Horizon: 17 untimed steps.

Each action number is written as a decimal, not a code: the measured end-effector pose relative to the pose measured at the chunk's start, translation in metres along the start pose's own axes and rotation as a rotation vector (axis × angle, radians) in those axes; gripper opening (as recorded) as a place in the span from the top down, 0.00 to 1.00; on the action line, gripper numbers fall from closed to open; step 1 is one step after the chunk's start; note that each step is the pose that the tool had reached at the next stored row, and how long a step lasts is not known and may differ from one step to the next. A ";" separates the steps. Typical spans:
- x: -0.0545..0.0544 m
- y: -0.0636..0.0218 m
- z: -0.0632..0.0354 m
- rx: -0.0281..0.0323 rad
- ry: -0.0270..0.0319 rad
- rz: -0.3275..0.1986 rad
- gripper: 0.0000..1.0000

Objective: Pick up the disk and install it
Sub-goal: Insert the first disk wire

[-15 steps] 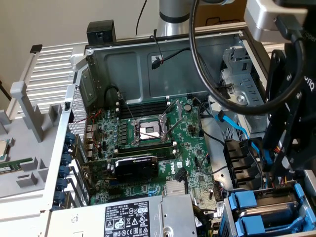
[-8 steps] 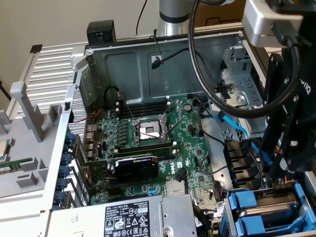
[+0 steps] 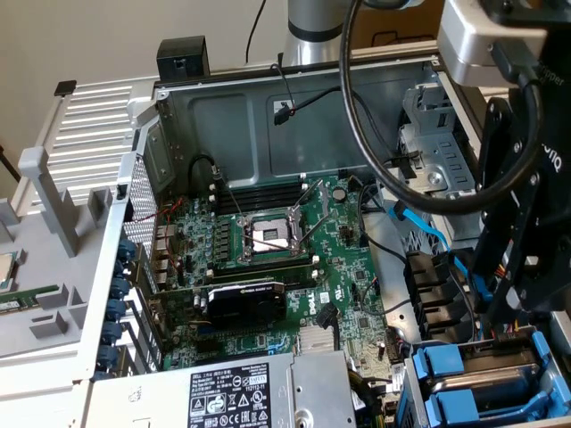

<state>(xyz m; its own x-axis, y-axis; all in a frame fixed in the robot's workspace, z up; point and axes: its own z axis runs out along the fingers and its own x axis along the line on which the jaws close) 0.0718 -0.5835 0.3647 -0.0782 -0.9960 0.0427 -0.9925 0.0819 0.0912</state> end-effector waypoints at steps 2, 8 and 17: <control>0.003 -0.0001 0.0000 0.0014 -0.0067 -0.001 0.55; 0.005 -0.0003 0.0011 0.0031 -0.0425 -0.004 0.55; 0.007 -0.0002 0.0025 0.0039 -0.0625 -0.005 0.55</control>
<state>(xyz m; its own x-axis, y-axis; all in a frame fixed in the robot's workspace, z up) 0.0712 -0.5906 0.3625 -0.0784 -0.9967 -0.0200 -0.9932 0.0764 0.0873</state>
